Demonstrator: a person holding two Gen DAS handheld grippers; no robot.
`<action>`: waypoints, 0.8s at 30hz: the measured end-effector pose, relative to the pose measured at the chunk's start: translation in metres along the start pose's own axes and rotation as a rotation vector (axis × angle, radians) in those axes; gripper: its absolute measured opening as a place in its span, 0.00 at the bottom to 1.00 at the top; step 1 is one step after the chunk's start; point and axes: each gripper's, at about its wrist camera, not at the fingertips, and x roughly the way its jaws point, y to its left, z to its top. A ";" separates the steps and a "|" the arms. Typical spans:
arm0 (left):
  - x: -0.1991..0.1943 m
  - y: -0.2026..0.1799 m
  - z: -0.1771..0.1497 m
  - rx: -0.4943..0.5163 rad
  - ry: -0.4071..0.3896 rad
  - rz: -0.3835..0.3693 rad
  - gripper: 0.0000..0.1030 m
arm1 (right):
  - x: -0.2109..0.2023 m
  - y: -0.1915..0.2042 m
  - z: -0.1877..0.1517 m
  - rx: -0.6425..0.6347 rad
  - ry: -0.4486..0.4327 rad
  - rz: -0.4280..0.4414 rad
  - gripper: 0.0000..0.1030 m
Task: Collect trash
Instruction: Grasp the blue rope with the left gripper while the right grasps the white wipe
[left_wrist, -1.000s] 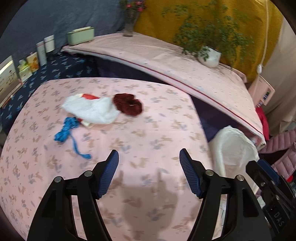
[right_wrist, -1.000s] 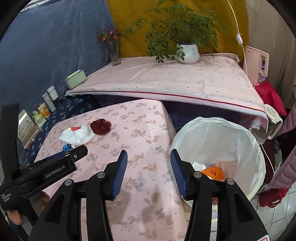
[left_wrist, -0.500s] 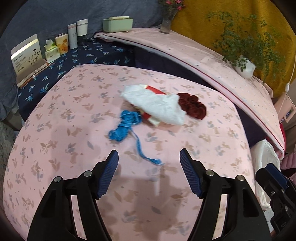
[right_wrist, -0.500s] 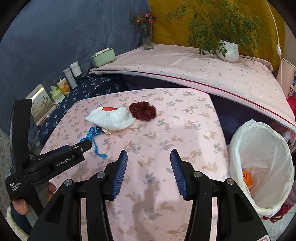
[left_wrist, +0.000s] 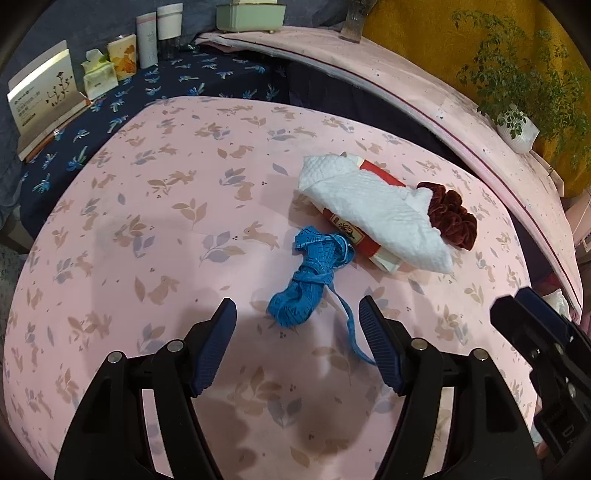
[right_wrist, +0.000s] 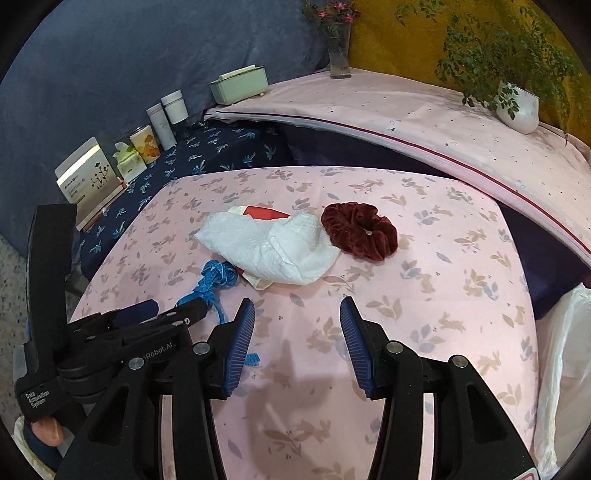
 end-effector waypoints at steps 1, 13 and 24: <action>0.004 0.000 0.002 0.000 0.012 -0.006 0.63 | 0.007 0.000 0.003 0.004 0.007 0.005 0.46; 0.024 0.001 0.013 -0.002 0.047 -0.055 0.35 | 0.054 0.007 0.018 -0.005 0.050 0.042 0.46; 0.015 -0.007 0.004 0.019 0.052 -0.085 0.20 | 0.051 0.016 0.008 -0.039 0.074 0.089 0.05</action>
